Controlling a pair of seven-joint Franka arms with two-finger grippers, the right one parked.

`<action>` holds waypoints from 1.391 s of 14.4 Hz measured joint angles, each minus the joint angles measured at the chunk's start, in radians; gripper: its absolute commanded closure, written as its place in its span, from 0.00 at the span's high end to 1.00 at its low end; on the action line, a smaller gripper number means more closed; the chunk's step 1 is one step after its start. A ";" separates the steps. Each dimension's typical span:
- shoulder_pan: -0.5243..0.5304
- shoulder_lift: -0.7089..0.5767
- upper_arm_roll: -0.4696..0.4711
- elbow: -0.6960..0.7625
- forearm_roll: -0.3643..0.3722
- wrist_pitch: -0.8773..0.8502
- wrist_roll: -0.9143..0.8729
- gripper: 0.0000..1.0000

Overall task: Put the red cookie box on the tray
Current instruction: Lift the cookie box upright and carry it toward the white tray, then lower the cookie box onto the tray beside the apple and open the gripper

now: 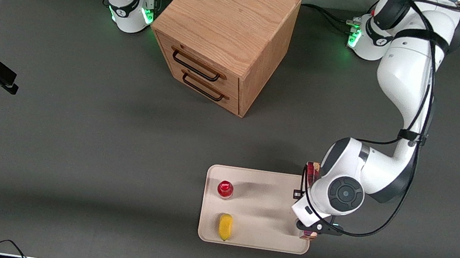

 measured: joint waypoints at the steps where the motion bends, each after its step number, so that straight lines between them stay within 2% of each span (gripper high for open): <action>1: 0.000 0.010 0.000 0.002 -0.001 0.011 -0.003 0.00; 8: -0.003 0.048 -0.002 0.011 -0.014 0.110 -0.064 0.00; 9: -0.005 0.055 -0.003 0.012 -0.014 0.122 -0.066 0.19; 10: -0.007 0.058 -0.003 0.015 -0.015 0.126 -0.067 0.54; 11: -0.008 0.059 -0.003 0.016 -0.015 0.129 -0.067 0.95; 12: -0.010 0.059 -0.003 0.016 -0.015 0.130 -0.067 1.00; 17: -0.012 0.058 0.000 0.026 -0.014 0.121 -0.067 1.00; 20: -0.007 0.008 0.021 0.064 -0.012 0.006 -0.039 1.00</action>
